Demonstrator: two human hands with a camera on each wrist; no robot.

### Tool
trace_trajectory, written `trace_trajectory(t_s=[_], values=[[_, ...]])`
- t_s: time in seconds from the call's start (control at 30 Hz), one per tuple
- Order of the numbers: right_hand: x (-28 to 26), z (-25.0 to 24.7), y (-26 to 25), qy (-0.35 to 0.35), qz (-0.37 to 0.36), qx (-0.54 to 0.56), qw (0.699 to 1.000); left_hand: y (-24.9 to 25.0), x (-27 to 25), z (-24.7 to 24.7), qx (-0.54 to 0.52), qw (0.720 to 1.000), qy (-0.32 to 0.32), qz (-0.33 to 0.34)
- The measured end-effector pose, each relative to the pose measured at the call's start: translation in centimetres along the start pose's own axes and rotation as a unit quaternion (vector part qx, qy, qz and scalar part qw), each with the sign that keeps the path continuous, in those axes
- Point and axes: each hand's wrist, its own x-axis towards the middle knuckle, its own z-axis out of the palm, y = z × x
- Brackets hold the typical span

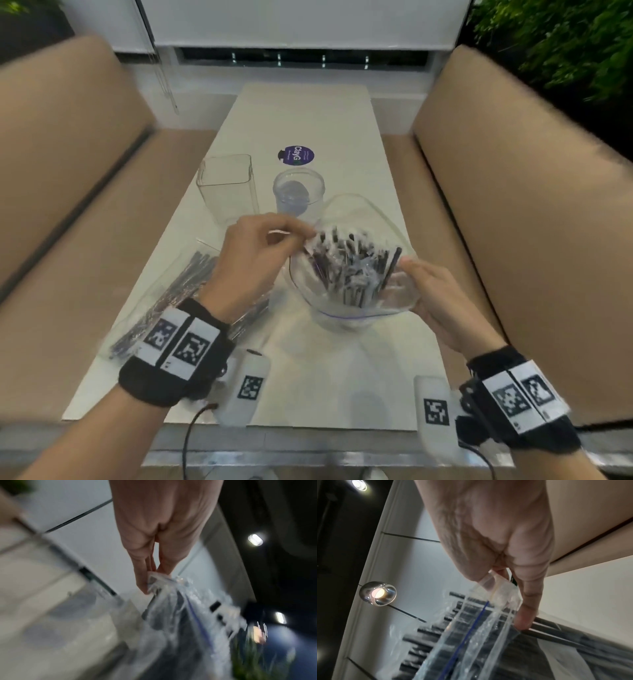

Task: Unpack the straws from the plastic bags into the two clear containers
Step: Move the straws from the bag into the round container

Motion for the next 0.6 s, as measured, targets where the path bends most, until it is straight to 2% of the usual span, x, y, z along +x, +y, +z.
trace_trajectory(t_s=[0.07,0.13,0.17,0.27,0.3,0.33,0.37,0.43,0.5,0.53,0.6], values=[[0.7,-0.9,-0.4,-0.017,-0.003,0.005,1.0,1.3,0.4,1.6,-0.128,0.99,-0.008,-0.064],[1.4,-1.5,-0.6,-0.038,-0.007,-0.004,0.999,1.9,0.9,3.2,-0.281,0.947,0.0,-0.155],[1.8,-1.8,-0.6,-0.045,-0.012,-0.008,0.999,1.9,1.1,4.0,-0.363,0.91,0.012,-0.201],[2.2,-2.3,-0.6,-0.052,-0.014,0.007,0.999,1.1,1.6,5.3,-0.575,0.759,0.048,-0.301],[2.3,-2.5,-0.5,-0.059,-0.005,0.019,0.998,1.0,1.6,5.4,-0.599,0.736,0.036,-0.312],[2.4,-2.8,-0.3,-0.065,0.006,0.03,0.997,0.8,1.6,5.4,-0.595,0.74,0.01,-0.314],[2.6,-2.9,0.0,-0.068,0.014,0.034,0.997,0.7,1.4,5.4,-0.564,0.766,-0.029,-0.308],[3.2,-3.0,0.5,-0.078,0.028,0.049,0.995,-0.4,1.0,5.4,-0.435,0.849,-0.112,-0.277],[3.5,-2.5,0.6,-0.093,0.031,0.064,0.993,-1.9,0.9,5.2,-0.236,0.927,-0.174,-0.233],[3.9,-2.1,0.9,-0.092,0.028,0.067,0.993,-2.5,1.0,5.0,-0.117,0.951,-0.196,-0.207],[4.0,-1.2,1.0,-0.081,0.006,0.028,0.996,-3.1,1.1,4.7,0.084,0.958,-0.228,-0.151]])
